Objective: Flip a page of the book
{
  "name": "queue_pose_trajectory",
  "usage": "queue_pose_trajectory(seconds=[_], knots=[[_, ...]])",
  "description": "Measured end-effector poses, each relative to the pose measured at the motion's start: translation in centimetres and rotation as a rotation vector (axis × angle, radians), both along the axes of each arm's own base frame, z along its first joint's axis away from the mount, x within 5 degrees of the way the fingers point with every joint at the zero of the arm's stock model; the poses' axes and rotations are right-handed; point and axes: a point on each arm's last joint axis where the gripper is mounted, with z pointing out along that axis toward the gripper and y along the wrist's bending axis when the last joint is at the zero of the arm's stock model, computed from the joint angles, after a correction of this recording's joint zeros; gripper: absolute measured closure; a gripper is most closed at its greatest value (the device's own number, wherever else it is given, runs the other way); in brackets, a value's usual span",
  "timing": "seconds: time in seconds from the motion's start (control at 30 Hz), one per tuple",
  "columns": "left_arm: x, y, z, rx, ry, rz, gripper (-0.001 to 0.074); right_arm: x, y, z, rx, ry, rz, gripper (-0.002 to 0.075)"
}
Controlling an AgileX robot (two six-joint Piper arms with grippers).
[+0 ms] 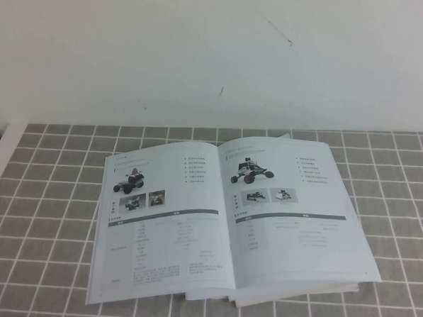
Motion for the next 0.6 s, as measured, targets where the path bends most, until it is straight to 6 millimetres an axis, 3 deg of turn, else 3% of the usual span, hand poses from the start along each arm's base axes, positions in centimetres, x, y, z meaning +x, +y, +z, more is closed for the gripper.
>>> queue_pose_trajectory(seconds=[0.6], knots=[[0.0,-0.18,0.03,-0.067,-0.002,-0.004,0.0738,0.0,0.0,0.0,0.0,0.0,0.0,0.0729]])
